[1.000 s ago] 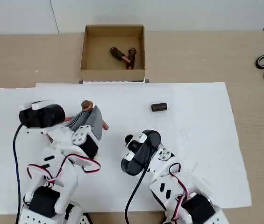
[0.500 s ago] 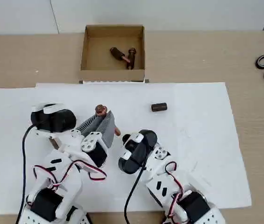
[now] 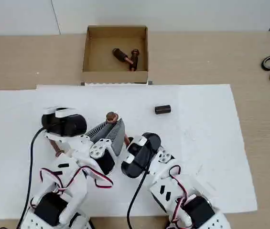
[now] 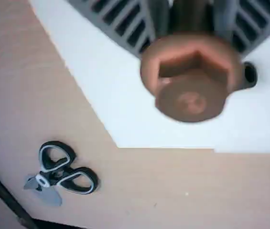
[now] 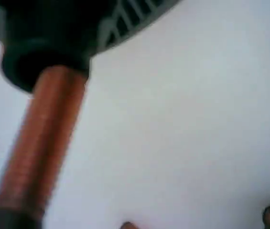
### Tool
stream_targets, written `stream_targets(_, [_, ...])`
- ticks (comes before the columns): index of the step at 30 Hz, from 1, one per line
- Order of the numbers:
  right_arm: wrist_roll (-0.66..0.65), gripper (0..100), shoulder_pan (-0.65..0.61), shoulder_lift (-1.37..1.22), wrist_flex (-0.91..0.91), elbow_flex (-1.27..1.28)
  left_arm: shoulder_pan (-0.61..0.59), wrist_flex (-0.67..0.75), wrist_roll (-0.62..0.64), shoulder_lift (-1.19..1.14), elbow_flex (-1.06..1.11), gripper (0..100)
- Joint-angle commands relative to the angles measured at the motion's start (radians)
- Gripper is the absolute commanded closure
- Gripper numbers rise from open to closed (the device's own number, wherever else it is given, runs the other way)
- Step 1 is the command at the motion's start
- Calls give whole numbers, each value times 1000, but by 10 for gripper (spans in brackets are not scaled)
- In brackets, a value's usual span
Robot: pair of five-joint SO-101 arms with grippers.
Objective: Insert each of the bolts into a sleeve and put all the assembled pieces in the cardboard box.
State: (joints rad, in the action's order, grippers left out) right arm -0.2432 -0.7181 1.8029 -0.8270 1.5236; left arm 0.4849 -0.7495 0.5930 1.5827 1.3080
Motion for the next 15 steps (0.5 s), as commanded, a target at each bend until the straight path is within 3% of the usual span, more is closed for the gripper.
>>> stream_targets(1, [0,995,-36,10,31,-12,6,28,-8,14,21,994])
stream_targets(10, [0,995,-38,10,33,-17,6,18,-6,15,24,994])
stream_targets(15, [0,995,-35,10,33,-31,72,-109,-9,18,-10,994])
